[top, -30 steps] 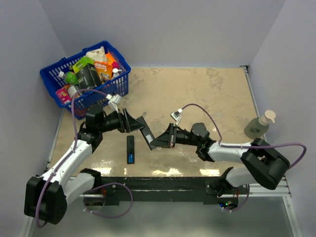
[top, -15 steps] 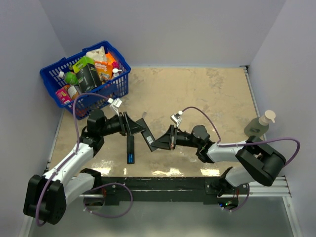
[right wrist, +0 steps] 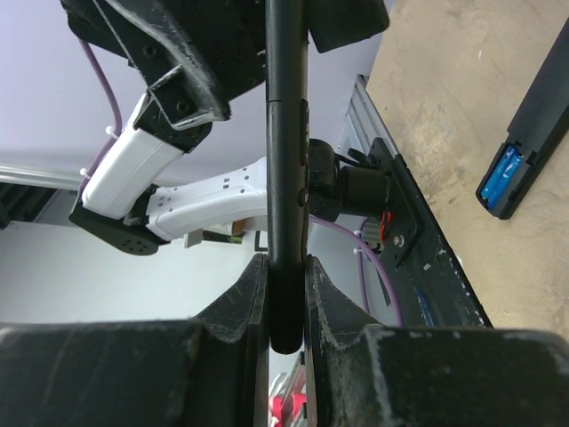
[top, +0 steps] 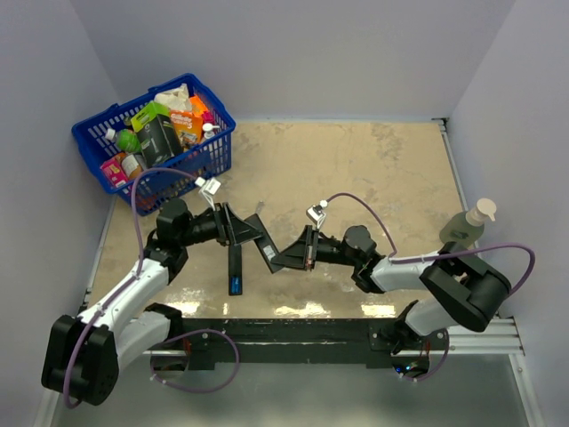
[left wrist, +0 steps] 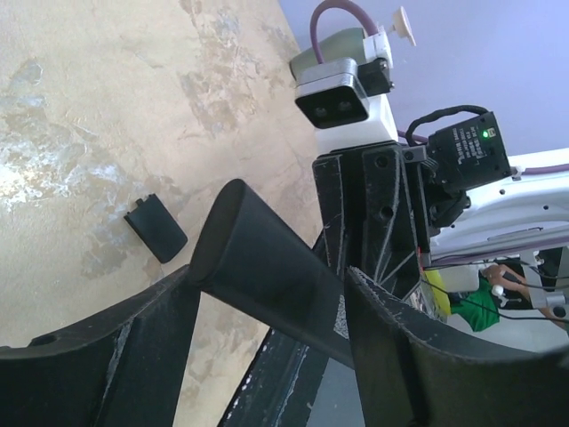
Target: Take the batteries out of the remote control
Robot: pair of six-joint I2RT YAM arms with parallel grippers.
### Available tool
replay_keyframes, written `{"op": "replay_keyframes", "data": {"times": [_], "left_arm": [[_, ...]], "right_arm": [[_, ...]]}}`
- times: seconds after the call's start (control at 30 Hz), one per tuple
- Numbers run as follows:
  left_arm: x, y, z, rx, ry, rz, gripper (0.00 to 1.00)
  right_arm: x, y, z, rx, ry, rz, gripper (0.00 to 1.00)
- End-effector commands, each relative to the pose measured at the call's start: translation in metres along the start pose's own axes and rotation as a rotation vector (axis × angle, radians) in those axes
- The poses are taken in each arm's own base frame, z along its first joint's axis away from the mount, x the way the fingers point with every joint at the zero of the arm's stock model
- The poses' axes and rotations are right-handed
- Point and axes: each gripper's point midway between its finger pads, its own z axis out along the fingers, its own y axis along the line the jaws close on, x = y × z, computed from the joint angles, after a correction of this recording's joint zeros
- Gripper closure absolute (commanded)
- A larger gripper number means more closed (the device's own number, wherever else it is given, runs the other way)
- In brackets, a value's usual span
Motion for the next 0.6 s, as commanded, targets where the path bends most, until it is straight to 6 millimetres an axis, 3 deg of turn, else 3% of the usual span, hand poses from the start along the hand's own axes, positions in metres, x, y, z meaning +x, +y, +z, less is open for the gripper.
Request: {"op": "replay_keyframes", "data": {"times": [0.0,0.17,0.43,0.57], "left_arm": [[0.002,-0.007,-0.002,0.033,0.0,0.04,0.32],[0.004,-0.001,0.001,0.016,0.023,0.031,0.43],[0.005,0.003,0.002,0.008,0.012,0.018,0.45],[0.004,0.007,0.004,0.001,0.011,0.015,0.6]], "right_arm": [[-0.008,0.026,0.005,-0.086,-0.006,-0.05,1.0],[-0.006,0.028,0.003,-0.089,0.0,-0.053,1.0],[-0.002,0.026,-0.001,-0.084,0.003,-0.043,1.0],[-0.002,0.026,-0.001,-0.082,0.009,-0.044,1.0]]}}
